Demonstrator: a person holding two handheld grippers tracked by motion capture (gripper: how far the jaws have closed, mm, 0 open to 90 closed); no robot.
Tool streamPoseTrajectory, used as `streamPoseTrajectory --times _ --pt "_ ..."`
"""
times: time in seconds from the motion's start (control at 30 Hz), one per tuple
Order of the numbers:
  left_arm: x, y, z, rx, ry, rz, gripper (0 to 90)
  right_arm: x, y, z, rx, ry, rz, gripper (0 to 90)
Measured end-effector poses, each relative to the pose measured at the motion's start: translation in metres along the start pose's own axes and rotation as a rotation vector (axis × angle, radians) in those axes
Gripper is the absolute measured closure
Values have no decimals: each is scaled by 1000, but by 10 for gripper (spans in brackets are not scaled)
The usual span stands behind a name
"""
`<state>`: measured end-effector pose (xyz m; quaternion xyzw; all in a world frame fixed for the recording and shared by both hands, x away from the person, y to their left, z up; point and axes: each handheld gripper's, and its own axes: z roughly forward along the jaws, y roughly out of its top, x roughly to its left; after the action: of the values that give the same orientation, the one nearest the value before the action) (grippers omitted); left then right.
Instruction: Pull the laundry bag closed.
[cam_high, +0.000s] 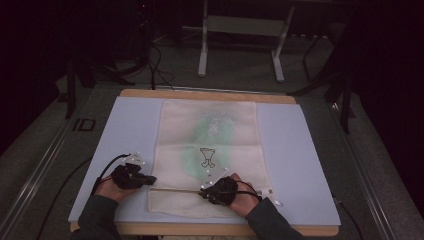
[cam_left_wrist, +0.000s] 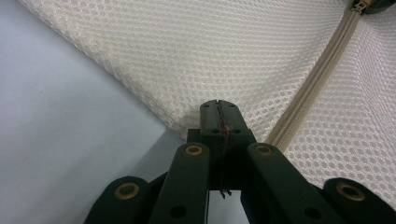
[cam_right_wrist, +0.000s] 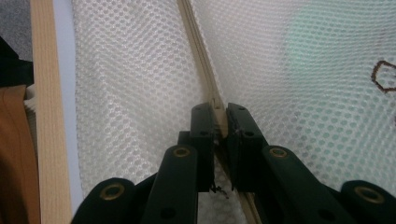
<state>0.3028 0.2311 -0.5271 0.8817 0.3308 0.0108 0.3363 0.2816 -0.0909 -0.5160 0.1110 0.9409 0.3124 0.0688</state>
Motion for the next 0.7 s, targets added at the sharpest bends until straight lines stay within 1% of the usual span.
streamPoseTrajectory --times 0.13,0.5,0.7 --pt "0 0 0 -1 0 -1 900 -1 -3 -2 5 1 7 822" --pt "0 0 0 -1 0 -2 900 -6 -13 -10 5 11 0 822" --pt "0 0 0 -2 0 -2 900 -10 -15 -11 5 30 4 822"
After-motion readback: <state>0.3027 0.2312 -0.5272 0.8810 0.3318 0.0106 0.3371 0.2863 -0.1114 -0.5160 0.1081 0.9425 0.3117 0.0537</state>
